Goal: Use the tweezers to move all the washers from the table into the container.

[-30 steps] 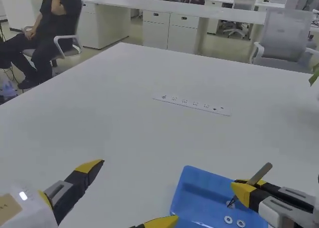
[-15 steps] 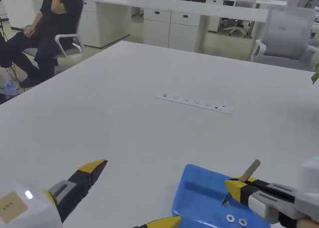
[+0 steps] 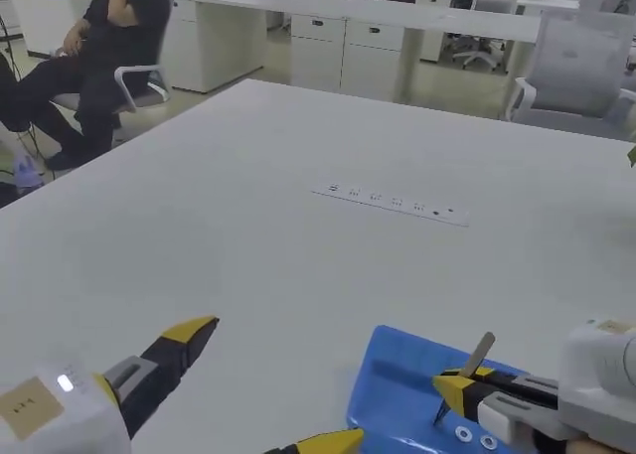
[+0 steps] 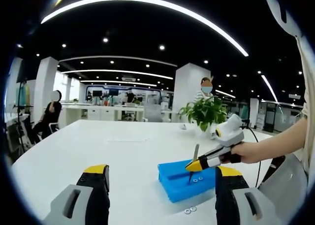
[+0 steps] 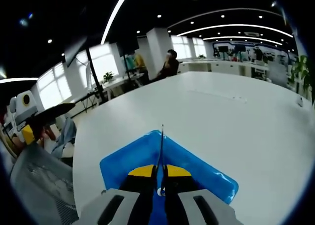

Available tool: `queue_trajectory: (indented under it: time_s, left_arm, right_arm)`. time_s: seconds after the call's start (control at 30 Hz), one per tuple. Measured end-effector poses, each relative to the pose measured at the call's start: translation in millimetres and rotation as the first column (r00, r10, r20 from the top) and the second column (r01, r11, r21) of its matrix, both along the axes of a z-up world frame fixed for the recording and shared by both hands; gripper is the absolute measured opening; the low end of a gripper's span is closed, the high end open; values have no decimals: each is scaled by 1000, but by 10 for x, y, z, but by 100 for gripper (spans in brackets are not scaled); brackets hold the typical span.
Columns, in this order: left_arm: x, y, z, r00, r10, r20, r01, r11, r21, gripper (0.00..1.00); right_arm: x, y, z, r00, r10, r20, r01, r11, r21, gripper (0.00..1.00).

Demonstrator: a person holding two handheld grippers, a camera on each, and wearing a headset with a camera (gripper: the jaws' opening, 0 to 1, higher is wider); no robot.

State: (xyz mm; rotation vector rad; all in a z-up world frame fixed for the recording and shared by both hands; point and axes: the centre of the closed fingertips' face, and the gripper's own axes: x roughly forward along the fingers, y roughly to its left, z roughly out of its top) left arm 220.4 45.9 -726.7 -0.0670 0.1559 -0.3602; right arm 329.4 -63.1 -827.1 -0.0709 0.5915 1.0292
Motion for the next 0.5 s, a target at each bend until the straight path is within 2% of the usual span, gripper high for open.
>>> queue_trajectory:
  time_s: [0.33, 0.5]
  left_arm:
    - [0, 5, 1, 1000, 3, -1, -3, 1000, 2, 91]
    - [0, 5, 3, 1000, 3, 0, -3, 1000, -4, 91]
  right_arm:
    - [-22, -4, -32, 1000, 6, 4, -6, 1000, -14, 4]
    - [-27, -19, 10, 1000, -2, 13, 2, 1000, 4, 4]
